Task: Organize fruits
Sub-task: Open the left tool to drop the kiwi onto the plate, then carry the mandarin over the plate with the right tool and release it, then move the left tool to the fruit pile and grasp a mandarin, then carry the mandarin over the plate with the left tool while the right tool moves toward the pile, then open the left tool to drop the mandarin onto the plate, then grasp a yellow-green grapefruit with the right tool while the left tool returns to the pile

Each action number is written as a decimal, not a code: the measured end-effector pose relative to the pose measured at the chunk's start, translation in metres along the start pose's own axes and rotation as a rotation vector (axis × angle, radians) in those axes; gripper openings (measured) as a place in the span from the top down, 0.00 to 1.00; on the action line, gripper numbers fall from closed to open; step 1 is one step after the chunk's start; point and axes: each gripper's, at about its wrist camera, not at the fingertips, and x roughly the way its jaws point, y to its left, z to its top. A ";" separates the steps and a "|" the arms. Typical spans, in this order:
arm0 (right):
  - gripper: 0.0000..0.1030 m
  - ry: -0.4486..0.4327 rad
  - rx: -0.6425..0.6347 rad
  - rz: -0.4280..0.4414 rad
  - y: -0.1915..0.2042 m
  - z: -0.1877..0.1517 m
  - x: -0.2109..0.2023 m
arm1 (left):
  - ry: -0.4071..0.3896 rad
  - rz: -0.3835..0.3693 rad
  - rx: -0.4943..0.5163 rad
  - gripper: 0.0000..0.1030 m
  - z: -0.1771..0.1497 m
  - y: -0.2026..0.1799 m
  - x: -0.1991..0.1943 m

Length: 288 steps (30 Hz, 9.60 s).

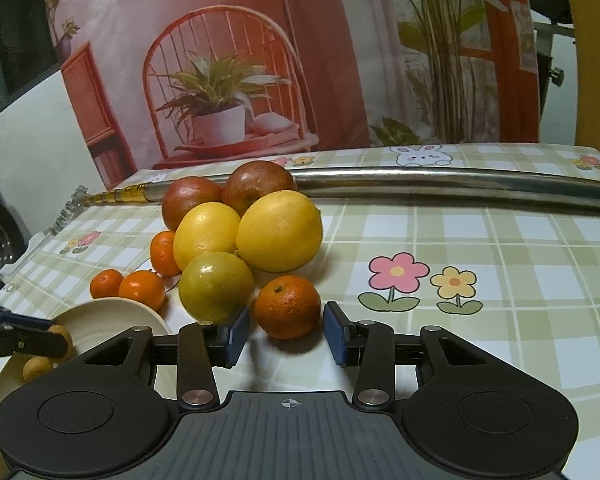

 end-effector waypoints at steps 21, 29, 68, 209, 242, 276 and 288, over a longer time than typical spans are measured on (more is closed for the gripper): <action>0.69 -0.046 0.002 -0.003 0.000 -0.001 -0.009 | 0.005 -0.018 -0.045 0.74 -0.004 0.004 -0.001; 0.69 -0.049 0.039 -0.014 0.009 -0.005 -0.033 | -0.009 -0.040 -0.104 0.74 -0.007 0.009 -0.001; 0.69 0.216 -0.062 -0.069 0.095 -0.002 -0.035 | -0.139 -0.037 -0.130 0.74 -0.017 0.032 -0.050; 0.66 -0.055 0.164 -0.006 0.022 0.038 -0.107 | 0.046 0.000 -0.038 0.66 -0.019 -0.011 -0.053; 0.66 -0.025 0.186 -0.015 0.017 0.029 -0.098 | 0.013 0.069 0.025 0.66 -0.020 -0.015 -0.017; 0.66 0.075 0.087 -0.096 0.026 0.050 -0.040 | -0.202 0.093 -0.169 0.63 0.000 0.059 -0.068; 0.64 0.111 -0.028 -0.074 0.059 0.057 -0.004 | -0.201 0.110 -0.192 0.62 -0.004 0.071 -0.060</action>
